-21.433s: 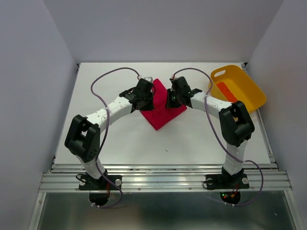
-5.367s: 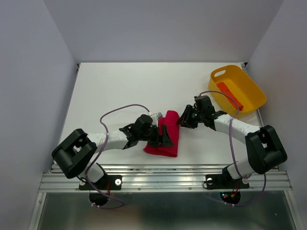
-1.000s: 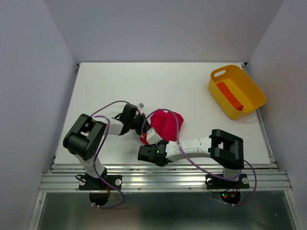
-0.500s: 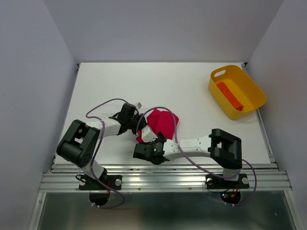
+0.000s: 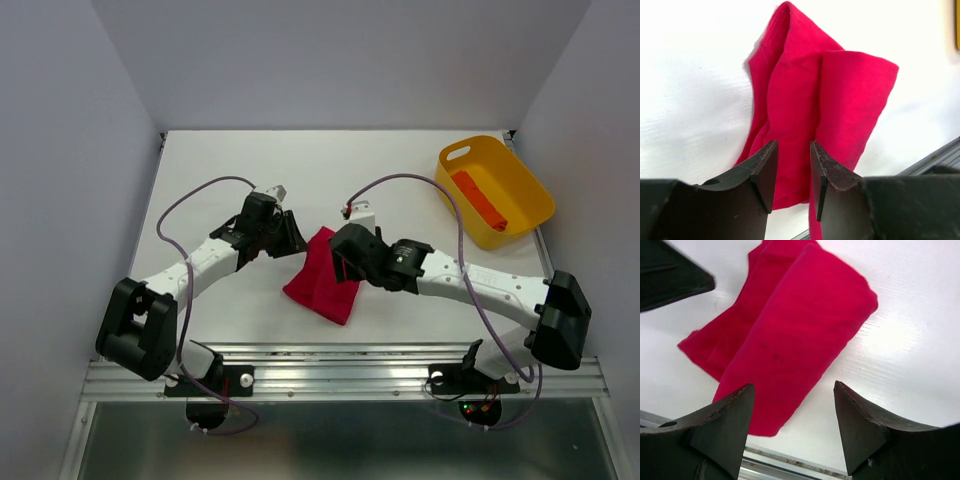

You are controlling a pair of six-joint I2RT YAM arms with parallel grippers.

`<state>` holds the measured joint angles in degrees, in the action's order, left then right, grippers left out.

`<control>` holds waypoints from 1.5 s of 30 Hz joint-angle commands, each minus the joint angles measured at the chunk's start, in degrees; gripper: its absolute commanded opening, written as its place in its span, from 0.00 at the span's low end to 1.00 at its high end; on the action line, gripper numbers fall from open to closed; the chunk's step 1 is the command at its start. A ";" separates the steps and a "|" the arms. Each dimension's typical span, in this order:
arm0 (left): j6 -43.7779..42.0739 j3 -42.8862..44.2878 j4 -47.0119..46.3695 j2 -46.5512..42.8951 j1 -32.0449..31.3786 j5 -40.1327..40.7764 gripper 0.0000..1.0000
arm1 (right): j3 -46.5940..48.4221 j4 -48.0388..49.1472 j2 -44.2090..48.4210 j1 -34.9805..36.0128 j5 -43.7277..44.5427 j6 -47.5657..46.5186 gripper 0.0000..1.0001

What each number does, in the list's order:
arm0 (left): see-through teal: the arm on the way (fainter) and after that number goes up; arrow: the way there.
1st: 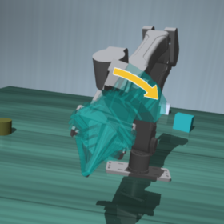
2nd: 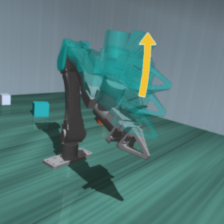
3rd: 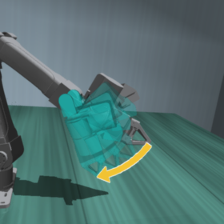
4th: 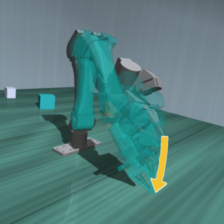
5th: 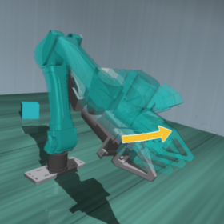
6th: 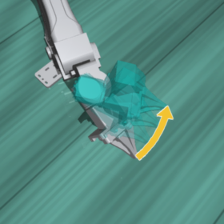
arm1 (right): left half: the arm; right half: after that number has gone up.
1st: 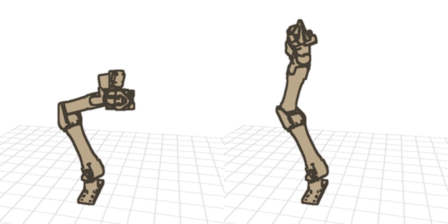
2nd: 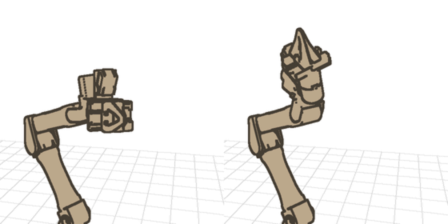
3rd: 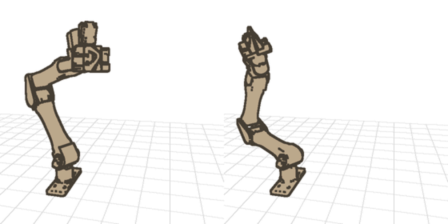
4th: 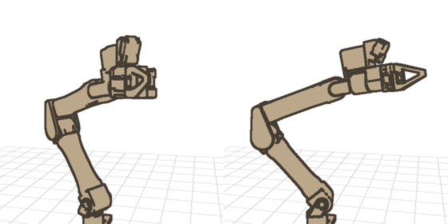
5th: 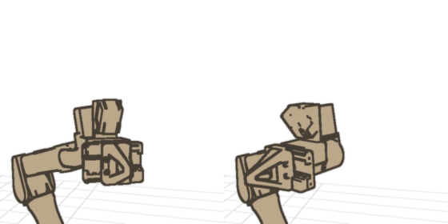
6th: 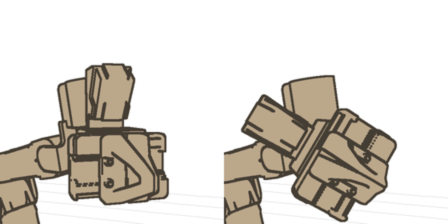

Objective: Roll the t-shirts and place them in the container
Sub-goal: Roll the T-shirt to the center of the board.

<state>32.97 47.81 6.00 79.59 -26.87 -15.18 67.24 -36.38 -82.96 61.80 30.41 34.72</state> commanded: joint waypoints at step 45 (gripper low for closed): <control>-8.98 16.08 -9.60 22.98 -2.74 -27.44 0.77 | -19.78 22.14 1.40 -34.03 -33.75 8.17 0.77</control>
<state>24.91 60.86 -2.15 103.31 -28.29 -37.80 48.12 -18.63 -80.42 28.14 -0.99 41.43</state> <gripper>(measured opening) 0.809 0.773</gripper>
